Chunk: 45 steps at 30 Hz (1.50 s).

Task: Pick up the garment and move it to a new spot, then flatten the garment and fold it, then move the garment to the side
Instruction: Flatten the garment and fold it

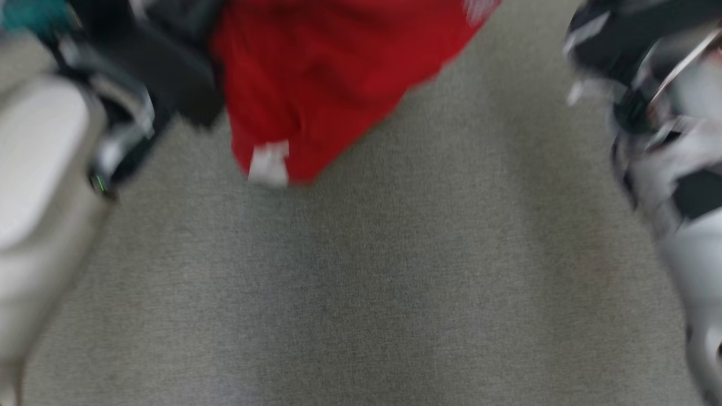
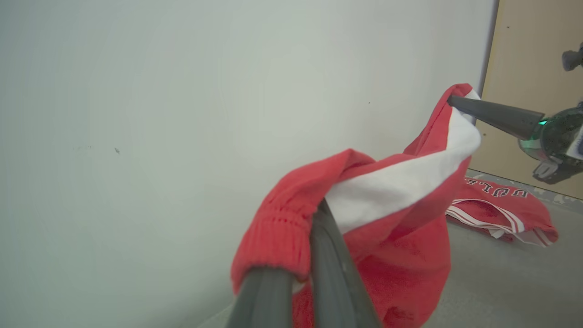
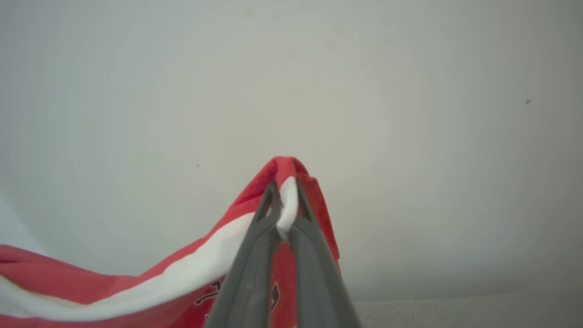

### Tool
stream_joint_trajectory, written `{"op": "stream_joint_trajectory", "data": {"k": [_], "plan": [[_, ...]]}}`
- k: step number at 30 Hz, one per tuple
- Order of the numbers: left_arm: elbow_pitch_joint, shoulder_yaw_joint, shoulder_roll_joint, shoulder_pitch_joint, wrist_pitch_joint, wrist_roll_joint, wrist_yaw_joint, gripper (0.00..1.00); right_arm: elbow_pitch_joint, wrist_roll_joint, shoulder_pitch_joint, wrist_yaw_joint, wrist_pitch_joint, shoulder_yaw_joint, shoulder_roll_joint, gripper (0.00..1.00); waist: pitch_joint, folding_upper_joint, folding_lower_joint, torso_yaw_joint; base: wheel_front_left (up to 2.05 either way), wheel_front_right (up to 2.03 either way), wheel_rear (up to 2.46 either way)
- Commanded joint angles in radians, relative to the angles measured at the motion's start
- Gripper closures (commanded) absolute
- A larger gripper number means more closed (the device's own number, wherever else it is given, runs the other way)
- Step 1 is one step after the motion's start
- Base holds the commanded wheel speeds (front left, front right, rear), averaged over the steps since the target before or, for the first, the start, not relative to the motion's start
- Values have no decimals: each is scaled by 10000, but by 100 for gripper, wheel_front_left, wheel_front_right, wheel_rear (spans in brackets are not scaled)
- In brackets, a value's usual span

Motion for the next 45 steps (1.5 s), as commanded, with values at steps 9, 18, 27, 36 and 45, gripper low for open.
{"op": "stream_joint_trajectory", "data": {"k": [9, 18, 27, 36, 45], "plan": [[2502, -611, -450, -6127, 417, -2009, 15, 100, 2062, -142, -6291, -23, 1148, -1127, -102, 100, 3311, -2, -2, -352, 0, 0, 0], [4472, -935, -848, -9399, 431, -2959, 15, 100, 4098, -1208, -9489, -23, 764, -847, 248, 100, 3970, -2, -2, -668, 0, 0, 0], [5625, -1944, -1041, -10312, 124, -3573, 15, 100, 5320, -1154, -10270, -23, 367, -451, 649, 100, 4268, -2, -2, -759, 0, 0, 0], [5930, -2889, -844, -9961, -349, -4222, 15, 100, 5744, -681, -9873, -23, 131, 77, 580, 100, 4146, -2, -2, -735, 0, 0, 0], [5058, -3721, -497, -8373, -1176, -5075, 15, 100, 5141, 133, -8388, -23, 64, 868, 689, 100, 3398, -2, -2, -700, 0, 0, 0]]}}
